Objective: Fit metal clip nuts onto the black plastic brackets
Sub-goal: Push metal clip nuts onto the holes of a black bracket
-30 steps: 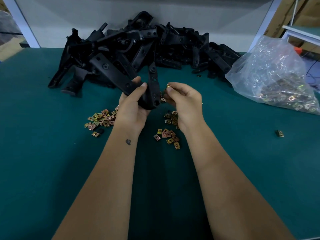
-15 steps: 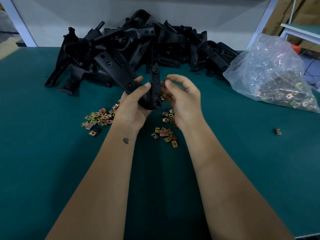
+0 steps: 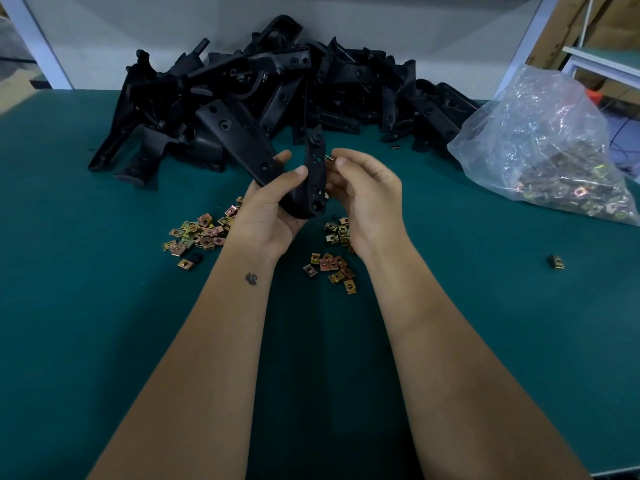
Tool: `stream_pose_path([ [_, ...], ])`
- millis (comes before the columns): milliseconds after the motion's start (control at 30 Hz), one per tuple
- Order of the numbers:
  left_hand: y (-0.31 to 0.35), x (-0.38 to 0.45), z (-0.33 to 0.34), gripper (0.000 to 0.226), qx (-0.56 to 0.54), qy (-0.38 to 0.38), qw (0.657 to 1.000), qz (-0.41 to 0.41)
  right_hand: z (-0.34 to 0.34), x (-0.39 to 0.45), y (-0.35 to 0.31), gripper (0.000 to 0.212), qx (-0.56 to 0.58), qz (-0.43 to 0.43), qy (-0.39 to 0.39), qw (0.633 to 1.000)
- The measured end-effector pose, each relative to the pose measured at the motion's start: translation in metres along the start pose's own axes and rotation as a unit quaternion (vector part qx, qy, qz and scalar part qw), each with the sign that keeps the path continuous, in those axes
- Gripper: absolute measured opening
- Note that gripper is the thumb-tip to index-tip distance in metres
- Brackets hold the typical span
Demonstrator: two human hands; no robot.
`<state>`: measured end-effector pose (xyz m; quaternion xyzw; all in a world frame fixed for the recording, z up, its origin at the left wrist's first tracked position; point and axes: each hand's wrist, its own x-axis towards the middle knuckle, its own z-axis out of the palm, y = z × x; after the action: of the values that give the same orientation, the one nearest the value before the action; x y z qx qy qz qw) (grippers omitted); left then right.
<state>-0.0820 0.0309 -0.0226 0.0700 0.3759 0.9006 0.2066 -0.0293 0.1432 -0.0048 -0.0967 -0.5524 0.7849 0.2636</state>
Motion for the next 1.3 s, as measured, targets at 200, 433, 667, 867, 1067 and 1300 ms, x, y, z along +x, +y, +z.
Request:
stream_pose_path([
  [200,0.001,-0.002,0.001,0.026,0.008,-0.007,1.0,0.006,0.001,0.0,0.0,0.014,0.014,0.002,0.002,1.0],
  [433,0.003,-0.004,0.0,0.028,0.047,-0.036,0.998,0.016,0.003,-0.002,-0.003,0.012,0.05,0.043,0.001,0.998],
  [667,0.006,-0.008,-0.003,0.022,0.106,-0.042,0.993,0.019,0.007,-0.005,-0.003,0.015,0.092,0.071,-0.003,0.993],
  [867,0.006,-0.008,-0.003,0.019,0.111,-0.045,0.992,0.024,0.009,-0.006,-0.001,0.015,0.11,0.071,0.001,0.991],
  [1067,0.004,-0.008,-0.004,0.019,0.122,-0.034,0.991,0.037,0.016,-0.008,0.001,0.023,0.086,0.076,0.001,0.993],
  [1300,0.004,-0.006,-0.003,0.021,0.113,-0.017,0.992,0.058,0.017,-0.01,-0.001,0.013,0.038,0.05,0.001,0.998],
])
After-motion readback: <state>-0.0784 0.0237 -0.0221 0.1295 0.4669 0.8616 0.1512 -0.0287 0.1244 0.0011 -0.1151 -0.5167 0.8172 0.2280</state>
